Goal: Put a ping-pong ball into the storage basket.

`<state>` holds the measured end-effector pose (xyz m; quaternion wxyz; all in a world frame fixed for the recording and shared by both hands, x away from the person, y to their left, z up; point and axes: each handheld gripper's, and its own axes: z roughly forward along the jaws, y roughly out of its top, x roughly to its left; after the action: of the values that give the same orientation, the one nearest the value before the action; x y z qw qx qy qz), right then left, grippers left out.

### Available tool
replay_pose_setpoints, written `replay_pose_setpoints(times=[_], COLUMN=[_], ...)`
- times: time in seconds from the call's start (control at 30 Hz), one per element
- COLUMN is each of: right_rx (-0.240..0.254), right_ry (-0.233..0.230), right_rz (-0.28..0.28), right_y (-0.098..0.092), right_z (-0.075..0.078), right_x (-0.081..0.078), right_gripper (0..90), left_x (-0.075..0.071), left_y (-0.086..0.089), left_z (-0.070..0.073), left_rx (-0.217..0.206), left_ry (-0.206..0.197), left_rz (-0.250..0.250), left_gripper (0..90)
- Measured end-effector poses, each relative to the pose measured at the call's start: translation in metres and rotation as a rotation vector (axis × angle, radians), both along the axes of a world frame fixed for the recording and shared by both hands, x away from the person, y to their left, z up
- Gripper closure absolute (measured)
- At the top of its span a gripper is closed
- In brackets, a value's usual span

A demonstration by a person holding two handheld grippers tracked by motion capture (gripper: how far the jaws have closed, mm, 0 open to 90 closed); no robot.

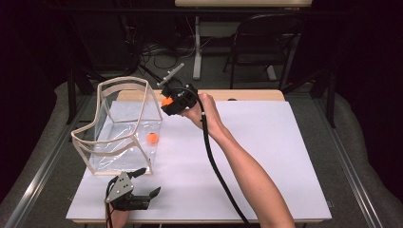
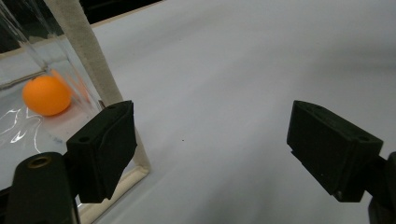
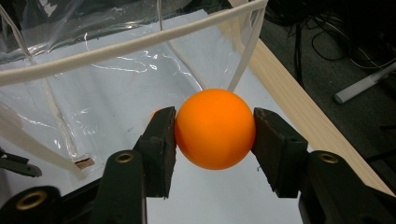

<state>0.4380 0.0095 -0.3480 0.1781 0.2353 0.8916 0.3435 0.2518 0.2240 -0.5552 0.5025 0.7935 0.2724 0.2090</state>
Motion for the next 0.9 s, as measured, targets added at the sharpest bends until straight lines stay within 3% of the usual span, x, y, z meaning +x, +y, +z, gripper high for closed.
replay_pose_setpoints(times=[0.9], right_rx=[0.017], right_ry=[-0.013], right_rz=[0.021], right_y=[0.017], right_z=[0.016], right_x=[-0.001], right_gripper=[50.9], left_x=[0.000], left_y=[0.001], left_z=[0.001], left_rx=[-0.002], left_ry=[-0.005], left_rz=[0.003], left_gripper=[15.7])
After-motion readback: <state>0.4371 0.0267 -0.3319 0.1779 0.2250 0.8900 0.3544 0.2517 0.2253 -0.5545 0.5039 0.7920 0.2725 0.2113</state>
